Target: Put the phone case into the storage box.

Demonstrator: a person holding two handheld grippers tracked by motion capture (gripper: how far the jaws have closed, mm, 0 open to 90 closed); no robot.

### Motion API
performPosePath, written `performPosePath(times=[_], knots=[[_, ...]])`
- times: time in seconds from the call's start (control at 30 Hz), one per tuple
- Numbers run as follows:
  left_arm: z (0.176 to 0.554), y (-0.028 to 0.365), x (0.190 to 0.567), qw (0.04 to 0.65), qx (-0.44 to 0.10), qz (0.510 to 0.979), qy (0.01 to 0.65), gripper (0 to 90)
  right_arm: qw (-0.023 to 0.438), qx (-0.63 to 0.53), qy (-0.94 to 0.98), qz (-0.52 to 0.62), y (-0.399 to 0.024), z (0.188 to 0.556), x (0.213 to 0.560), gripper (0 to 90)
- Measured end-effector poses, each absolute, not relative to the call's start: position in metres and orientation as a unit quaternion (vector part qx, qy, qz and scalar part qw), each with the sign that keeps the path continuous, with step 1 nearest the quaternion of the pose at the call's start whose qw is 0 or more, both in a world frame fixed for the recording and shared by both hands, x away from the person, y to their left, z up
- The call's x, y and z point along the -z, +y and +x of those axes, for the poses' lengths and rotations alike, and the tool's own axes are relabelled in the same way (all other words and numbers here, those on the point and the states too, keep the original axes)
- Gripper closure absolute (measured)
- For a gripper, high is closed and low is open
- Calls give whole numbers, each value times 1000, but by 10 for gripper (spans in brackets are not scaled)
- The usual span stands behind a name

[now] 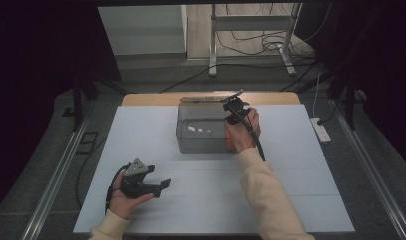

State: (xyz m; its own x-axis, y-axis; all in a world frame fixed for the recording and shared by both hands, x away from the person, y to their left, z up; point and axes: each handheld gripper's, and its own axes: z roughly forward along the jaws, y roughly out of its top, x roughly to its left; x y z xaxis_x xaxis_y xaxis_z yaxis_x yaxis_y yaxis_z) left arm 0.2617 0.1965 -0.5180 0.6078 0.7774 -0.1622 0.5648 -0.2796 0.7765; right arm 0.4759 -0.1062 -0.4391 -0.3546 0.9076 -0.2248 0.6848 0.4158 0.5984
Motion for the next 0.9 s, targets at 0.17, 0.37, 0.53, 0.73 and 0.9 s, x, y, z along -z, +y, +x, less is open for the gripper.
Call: performPosePath(times=[0.17,0.37,0.53,0.73,0.9], knots=[[262,197,518,426,-124,789,426,172,259,-232,799,491,-109,474,435,552],[262,196,518,426,-124,788,426,171,253,-255,804,475,-111,470,430,529],[262,196,518,427,-123,788,426,171,241,-269,805,470,-113,467,426,520],[262,197,519,426,-120,787,430,171,215,-293,811,459,-121,463,422,498],[261,198,519,428,-120,786,430,170,193,-315,814,448,-127,457,420,465]])
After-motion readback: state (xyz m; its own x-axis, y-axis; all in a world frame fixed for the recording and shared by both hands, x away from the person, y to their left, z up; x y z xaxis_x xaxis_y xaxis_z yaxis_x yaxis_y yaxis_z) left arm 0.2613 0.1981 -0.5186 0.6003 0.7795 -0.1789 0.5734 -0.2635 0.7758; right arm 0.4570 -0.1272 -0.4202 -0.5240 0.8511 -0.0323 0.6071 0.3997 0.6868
